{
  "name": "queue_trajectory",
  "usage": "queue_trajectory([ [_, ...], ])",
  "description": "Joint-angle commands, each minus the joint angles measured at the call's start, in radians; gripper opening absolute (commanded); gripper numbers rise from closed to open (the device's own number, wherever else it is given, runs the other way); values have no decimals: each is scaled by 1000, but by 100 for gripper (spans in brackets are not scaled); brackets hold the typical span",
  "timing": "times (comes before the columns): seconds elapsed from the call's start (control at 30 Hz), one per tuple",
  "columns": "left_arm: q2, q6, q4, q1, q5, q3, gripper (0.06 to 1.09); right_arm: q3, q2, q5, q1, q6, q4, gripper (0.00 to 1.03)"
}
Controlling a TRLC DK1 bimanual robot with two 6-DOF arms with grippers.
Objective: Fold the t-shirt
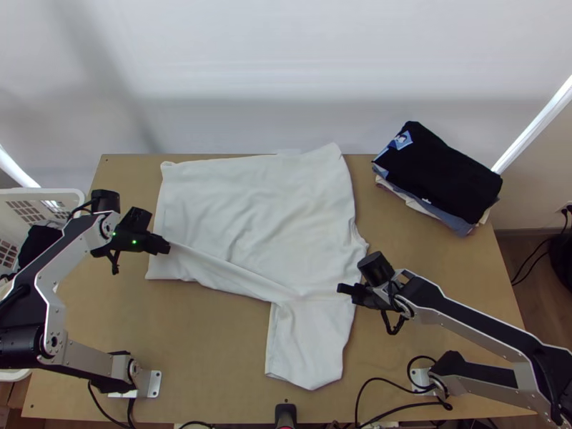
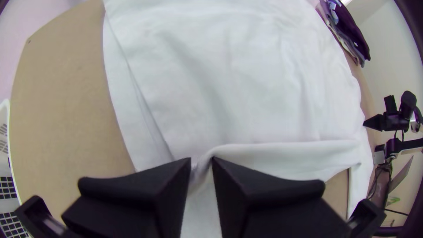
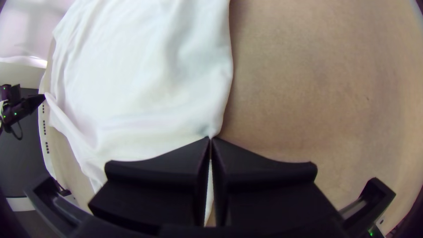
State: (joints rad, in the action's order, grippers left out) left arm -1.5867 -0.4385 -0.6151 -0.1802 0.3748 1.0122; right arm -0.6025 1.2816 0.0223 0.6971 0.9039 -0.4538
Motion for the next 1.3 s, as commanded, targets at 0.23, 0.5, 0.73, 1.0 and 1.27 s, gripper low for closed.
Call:
queue_trajectory([
  [0.23, 56, -121, -127, -139, 53, 45, 60, 38, 2, -16, -11, -14, -3, 3],
  [0.5, 51, -147, -147, -139, 55, -14, 59, 38, 2, -16, -11, -16, -3, 3],
  [0.73, 37, -155, -147, -113, 53, -52, 57, 40, 2, -18, -11, -14, -3, 3],
  [1.0, -1, -158, -126, -113, 53, -61, 55, 40, 1, -18, -11, -16, -3, 3],
  [1.27, -16, -158, -103, -110, 53, -60, 55, 40, -1, -16, -11, -17, -3, 3],
])
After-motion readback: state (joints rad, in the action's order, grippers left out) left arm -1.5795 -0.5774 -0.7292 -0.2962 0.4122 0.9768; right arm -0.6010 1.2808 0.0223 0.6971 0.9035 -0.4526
